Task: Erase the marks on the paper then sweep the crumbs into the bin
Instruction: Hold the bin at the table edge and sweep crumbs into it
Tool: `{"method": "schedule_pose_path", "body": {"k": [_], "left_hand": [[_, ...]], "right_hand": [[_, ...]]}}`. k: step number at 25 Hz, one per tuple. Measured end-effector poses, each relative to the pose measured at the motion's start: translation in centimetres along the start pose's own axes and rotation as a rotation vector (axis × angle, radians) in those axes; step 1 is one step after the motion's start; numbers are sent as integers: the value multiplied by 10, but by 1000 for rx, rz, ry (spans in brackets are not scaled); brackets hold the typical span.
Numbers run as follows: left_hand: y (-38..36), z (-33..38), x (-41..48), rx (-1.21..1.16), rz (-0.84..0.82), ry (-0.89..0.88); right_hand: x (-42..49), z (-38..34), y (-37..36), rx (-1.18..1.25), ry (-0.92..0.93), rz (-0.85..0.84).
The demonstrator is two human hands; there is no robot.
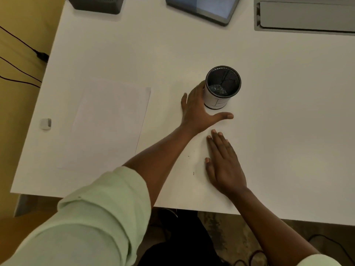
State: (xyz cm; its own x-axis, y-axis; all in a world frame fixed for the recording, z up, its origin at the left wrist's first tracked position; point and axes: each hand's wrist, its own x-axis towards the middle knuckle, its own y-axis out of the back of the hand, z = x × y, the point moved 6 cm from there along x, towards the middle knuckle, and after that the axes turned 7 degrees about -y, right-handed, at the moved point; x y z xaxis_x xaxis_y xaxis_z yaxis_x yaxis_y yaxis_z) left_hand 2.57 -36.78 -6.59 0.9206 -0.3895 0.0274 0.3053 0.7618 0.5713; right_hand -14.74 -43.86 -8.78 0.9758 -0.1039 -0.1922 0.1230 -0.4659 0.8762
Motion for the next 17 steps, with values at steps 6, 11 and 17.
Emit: {"method": "schedule_pose_path", "body": {"k": [6,11,17], "left_hand": [[-4,-5,16,38,170,-49],[40,2,-25,-124,275,-75],[101,15,-220,-158,132,103]], "right_hand": [[1,0,0,-22,35,45],[1,0,0,-28,46,41],[-3,-4,1,-58,122,-44]]}}
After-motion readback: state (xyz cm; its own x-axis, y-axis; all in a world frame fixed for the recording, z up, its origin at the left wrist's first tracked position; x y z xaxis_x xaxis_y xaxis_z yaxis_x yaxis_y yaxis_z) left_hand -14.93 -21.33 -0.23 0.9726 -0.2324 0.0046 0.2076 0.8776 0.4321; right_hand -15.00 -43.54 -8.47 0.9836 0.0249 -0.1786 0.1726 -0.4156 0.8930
